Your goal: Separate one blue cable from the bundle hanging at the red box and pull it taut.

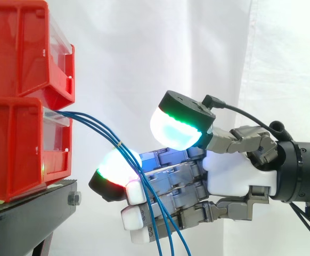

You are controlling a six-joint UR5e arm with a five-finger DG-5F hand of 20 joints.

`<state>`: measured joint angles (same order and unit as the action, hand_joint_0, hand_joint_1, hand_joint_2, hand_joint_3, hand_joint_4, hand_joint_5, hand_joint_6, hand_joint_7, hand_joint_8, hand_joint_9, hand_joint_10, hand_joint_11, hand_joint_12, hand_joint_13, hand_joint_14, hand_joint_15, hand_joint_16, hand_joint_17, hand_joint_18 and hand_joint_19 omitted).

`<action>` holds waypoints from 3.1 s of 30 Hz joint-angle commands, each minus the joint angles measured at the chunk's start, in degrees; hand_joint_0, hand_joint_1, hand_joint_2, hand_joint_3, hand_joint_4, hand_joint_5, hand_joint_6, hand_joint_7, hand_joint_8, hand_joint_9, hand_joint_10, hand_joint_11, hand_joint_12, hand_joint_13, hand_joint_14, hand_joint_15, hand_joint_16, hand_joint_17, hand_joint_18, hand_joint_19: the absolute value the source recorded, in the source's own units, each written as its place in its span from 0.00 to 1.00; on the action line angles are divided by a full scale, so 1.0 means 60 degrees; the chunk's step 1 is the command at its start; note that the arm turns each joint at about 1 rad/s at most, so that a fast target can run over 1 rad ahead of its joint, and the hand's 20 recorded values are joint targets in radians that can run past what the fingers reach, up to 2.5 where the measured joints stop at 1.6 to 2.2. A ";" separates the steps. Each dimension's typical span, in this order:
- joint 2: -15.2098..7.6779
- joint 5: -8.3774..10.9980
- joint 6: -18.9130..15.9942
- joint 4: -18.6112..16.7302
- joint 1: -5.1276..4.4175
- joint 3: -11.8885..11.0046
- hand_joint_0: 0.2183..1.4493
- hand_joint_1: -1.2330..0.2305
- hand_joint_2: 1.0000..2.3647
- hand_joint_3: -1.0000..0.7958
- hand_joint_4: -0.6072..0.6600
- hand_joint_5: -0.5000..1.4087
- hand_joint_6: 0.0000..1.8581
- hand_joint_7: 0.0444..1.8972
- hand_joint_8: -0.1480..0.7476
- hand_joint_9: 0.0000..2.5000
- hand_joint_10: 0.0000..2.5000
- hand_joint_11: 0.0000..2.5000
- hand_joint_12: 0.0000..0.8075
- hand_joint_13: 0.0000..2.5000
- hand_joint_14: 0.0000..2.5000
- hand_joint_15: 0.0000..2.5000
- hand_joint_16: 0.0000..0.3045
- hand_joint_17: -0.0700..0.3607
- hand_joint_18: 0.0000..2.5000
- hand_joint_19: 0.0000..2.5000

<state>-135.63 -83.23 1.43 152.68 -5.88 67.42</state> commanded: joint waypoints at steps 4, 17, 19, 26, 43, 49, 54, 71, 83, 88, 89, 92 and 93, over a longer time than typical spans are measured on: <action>0.0002 -0.0044 0.0011 0.0306 -0.0060 -0.0147 0.38 0.30 0.00 0.32 0.67 0.20 0.27 0.64 0.57 0.35 0.00 0.18 0.34 0.33 0.00 0.10 0.08 0.29 0.29 0.08; -0.0203 -0.0015 -0.0135 0.0056 -0.0030 -0.0030 0.36 0.30 0.00 0.31 0.70 0.19 0.27 0.60 0.57 0.35 0.00 0.18 0.35 0.34 0.00 0.12 0.08 0.29 0.29 0.10; -0.0350 -0.0030 -0.0223 -0.0105 0.0014 -0.0016 0.36 0.30 0.00 0.31 0.70 0.19 0.27 0.60 0.56 0.35 0.00 0.18 0.35 0.34 0.00 0.12 0.08 0.29 0.29 0.10; -0.0657 -0.0088 -0.0443 -0.0676 0.0043 -0.0103 0.35 0.33 0.00 0.32 0.70 0.19 0.27 0.59 0.57 0.35 0.00 0.18 0.35 0.36 0.00 0.13 0.08 0.30 0.29 0.11; -0.0423 -0.0396 -0.0033 -0.0354 0.0028 -0.0426 0.36 0.33 0.01 0.32 0.68 0.19 0.27 0.61 0.57 0.36 0.00 0.18 0.36 0.38 0.01 0.15 0.09 0.30 0.30 0.12; -0.0379 -0.0425 0.0143 -0.0002 -0.0001 -0.0426 0.37 0.32 0.01 0.33 0.68 0.20 0.27 0.63 0.57 0.36 0.00 0.19 0.37 0.38 0.01 0.16 0.09 0.30 0.30 0.12; -0.0364 -0.0381 0.0158 0.0042 -0.0045 -0.0426 0.37 0.32 0.01 0.33 0.67 0.20 0.27 0.64 0.57 0.36 0.00 0.20 0.37 0.39 0.01 0.17 0.09 0.30 0.31 0.13; 0.0310 -0.0015 0.0597 0.1477 -0.0162 -0.0382 0.37 0.35 0.01 0.36 0.63 0.18 0.35 0.57 0.57 0.38 0.01 0.24 0.39 0.42 0.01 0.21 0.09 0.31 0.32 0.14; 0.0427 -0.0015 0.0597 0.1477 -0.0118 -0.0382 0.32 0.44 0.01 0.41 0.65 0.16 0.49 0.55 0.61 0.40 0.01 0.31 0.41 0.42 0.01 0.22 0.09 0.31 0.31 0.15; 0.0441 -0.0015 0.0583 0.1477 -0.0118 -0.0396 0.34 0.36 0.02 0.48 0.61 0.16 0.50 0.61 0.62 0.40 0.01 0.33 0.41 0.42 0.01 0.22 0.09 0.31 0.31 0.15; 0.0441 -0.0015 0.0583 0.1477 -0.0133 -0.0396 0.34 0.35 0.02 0.48 0.60 0.16 0.50 0.61 0.61 0.40 0.01 0.33 0.41 0.42 0.01 0.23 0.09 0.31 0.31 0.14; 0.0441 -0.0015 0.0583 0.1477 -0.0133 -0.0396 0.36 0.31 0.02 0.48 0.59 0.15 0.51 0.62 0.61 0.40 0.01 0.34 0.41 0.42 0.01 0.23 0.09 0.31 0.31 0.14; 0.0441 0.0000 0.0583 0.1492 -0.0133 -0.0426 0.37 0.31 0.02 0.46 0.59 0.15 0.51 0.61 0.61 0.40 0.01 0.34 0.41 0.42 0.01 0.23 0.09 0.31 0.31 0.14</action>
<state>-133.00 -83.31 4.92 161.56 -6.65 65.03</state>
